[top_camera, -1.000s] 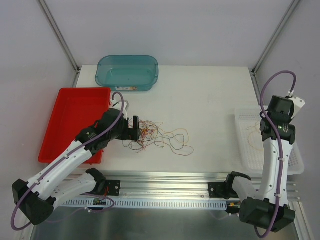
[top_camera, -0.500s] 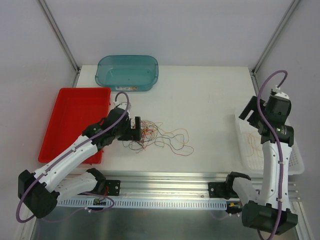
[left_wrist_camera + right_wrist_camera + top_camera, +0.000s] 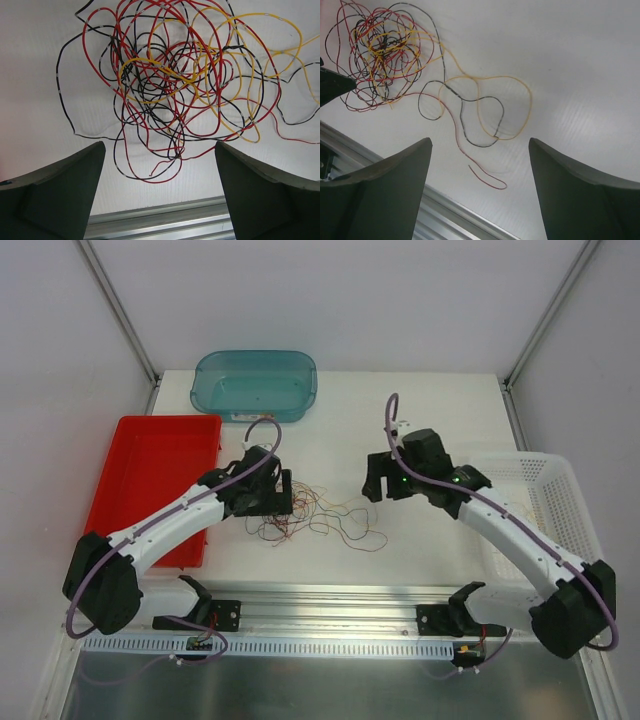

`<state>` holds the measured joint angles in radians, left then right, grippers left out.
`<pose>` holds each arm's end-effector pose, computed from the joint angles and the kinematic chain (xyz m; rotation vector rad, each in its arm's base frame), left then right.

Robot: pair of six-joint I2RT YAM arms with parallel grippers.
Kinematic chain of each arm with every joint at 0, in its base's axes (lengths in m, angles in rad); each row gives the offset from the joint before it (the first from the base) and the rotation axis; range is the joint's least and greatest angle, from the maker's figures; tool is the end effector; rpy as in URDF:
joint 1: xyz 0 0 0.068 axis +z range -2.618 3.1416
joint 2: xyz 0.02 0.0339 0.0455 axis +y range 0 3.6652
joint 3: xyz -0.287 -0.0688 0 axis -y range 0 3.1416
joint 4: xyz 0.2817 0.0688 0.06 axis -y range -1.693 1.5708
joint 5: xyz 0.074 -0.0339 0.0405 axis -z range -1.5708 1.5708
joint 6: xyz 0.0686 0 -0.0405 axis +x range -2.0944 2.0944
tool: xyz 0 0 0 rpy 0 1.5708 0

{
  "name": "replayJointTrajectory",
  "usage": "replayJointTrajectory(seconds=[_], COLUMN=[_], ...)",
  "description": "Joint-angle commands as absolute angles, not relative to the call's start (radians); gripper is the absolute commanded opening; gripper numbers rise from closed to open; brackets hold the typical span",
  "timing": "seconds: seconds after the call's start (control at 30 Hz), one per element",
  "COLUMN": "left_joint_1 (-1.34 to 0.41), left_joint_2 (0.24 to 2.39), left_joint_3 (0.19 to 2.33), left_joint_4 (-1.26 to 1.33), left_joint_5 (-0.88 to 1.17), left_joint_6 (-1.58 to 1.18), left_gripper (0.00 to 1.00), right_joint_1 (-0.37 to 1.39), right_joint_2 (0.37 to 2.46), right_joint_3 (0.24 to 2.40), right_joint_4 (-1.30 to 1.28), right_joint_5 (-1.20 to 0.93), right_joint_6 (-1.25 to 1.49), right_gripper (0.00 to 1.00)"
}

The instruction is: Untangle the cables

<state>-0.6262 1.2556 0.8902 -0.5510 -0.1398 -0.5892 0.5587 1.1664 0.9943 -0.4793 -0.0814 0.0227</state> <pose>0.2503 -0.1692 0.2291 -0.0132 2.5070 -0.3416 0.2583 0.1681 0.3019 -0.6397 2.1580 0.4071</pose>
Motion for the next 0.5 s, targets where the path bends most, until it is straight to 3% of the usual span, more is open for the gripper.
replayJointTrajectory(seconds=[0.0,0.27,0.47], left_joint_1=[-0.617,-0.618,-0.620], left_joint_2=[1.293,1.365,1.368], left_joint_3=[0.917,0.867,0.821], left_joint_4=[-0.520,-0.471,-0.439], left_joint_5=[-0.157,-0.112,-0.095], left_joint_6=[-0.624,-0.646,-0.655], left_gripper=[0.90,0.79,0.78], right_joint_1=[0.641,0.704,0.704], right_joint_2=[1.256,1.505,1.695], right_joint_3=[1.028,1.103,1.173], right_joint_4=[-0.318,-0.178,-0.126], right_joint_5=[-0.006,0.066,0.009], right_joint_6=[0.135,0.366,0.400], right_gripper=[0.82,0.80,0.69])
